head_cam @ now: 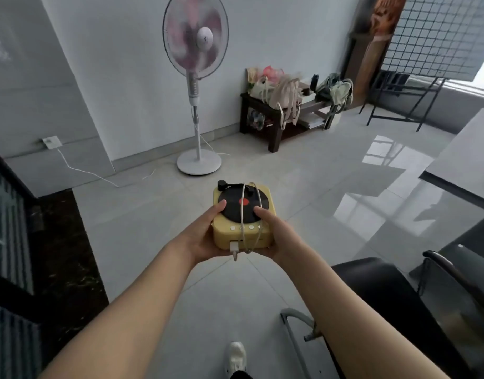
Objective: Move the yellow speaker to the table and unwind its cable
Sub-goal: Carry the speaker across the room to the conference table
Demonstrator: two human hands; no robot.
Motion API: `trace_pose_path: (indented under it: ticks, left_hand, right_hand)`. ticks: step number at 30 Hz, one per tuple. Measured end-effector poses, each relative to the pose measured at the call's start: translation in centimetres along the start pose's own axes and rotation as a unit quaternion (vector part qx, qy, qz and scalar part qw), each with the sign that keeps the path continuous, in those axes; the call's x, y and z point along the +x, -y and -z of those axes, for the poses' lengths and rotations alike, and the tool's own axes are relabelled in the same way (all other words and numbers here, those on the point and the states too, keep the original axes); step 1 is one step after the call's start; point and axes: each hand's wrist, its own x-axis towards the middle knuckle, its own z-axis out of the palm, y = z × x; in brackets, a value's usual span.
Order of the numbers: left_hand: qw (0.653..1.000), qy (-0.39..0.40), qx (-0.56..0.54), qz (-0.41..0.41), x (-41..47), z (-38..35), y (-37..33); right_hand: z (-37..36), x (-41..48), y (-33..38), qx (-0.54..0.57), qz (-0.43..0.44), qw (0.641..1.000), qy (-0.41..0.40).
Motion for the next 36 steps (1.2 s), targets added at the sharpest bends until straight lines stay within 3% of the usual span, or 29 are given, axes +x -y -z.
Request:
trace_pose_path:
  ticks: [15, 36]
  left_hand:
    - [0.998, 0.046, 0.03, 0.028, 22.3, 1.1, -14.3]
    - [0.973, 0.161, 0.112, 0.12, 50.6, -2.4, -29.6]
  right_hand:
    - [-0.5, 20.1, 14.3, 0.029, 0.03, 0.999, -0.034]
    - [3.0, 41.2, 30.8, 0.117, 0.074, 0.978, -0.158]
